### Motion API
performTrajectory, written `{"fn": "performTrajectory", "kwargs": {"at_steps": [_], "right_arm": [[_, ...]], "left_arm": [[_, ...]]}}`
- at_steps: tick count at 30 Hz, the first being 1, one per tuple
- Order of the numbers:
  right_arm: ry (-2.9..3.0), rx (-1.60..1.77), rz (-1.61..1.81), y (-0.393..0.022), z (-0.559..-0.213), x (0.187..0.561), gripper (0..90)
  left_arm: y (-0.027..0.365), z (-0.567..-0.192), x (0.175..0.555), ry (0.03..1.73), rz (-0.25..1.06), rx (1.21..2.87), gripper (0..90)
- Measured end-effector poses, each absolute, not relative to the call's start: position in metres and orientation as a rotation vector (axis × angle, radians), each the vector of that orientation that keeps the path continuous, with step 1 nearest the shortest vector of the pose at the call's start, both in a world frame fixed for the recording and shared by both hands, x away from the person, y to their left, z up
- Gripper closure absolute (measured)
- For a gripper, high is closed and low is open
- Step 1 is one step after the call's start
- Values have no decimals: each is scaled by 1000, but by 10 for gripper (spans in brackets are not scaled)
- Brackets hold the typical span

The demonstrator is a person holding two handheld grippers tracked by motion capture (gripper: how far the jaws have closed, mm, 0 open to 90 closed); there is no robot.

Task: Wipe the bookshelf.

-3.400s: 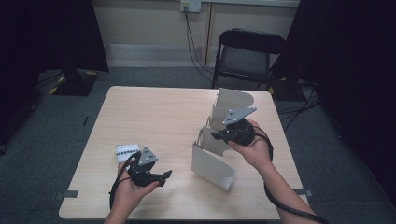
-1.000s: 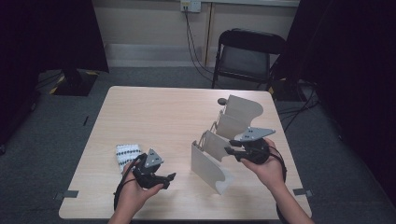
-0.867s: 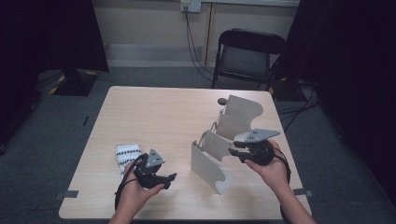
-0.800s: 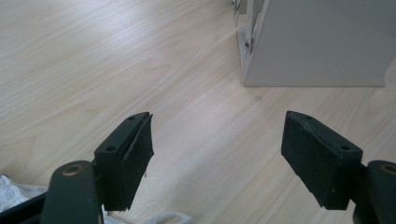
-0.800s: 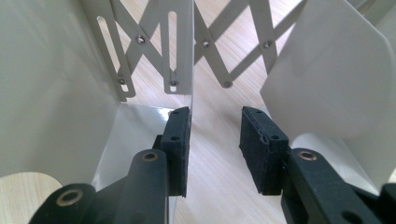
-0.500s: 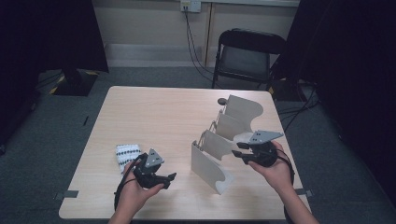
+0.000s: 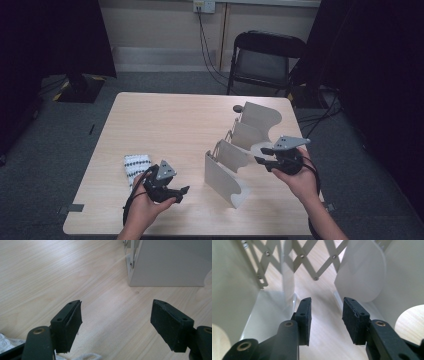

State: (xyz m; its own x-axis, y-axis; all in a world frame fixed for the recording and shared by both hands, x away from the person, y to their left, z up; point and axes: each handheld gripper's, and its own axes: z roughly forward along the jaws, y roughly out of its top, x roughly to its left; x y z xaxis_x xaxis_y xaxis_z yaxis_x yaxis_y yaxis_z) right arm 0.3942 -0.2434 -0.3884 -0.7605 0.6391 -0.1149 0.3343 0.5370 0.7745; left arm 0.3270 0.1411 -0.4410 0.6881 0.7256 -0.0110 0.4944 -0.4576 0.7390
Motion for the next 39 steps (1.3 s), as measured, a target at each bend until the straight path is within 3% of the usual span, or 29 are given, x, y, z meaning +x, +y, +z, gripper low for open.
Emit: {"fn": "performTrajectory", "kwargs": {"at_steps": [8, 12, 22, 27, 39], "right_arm": [[2368, 847, 1067, -244, -383, 421, 569], [2338, 893, 1056, -248, -383, 435, 510], [2344, 903, 1038, -233, -386, 467, 531], [2377, 902, 1041, -220, -393, 478, 601], [2440, 898, 1026, -195, -398, 482, 895]], "left_arm": [[143, -446, 329, 941, 380, 2157, 249], [144, -449, 329, 947, 369, 2167, 249], [144, -449, 328, 946, 364, 2170, 249], [147, -447, 328, 945, 374, 2167, 250], [150, -445, 326, 961, 383, 2147, 252]]}}
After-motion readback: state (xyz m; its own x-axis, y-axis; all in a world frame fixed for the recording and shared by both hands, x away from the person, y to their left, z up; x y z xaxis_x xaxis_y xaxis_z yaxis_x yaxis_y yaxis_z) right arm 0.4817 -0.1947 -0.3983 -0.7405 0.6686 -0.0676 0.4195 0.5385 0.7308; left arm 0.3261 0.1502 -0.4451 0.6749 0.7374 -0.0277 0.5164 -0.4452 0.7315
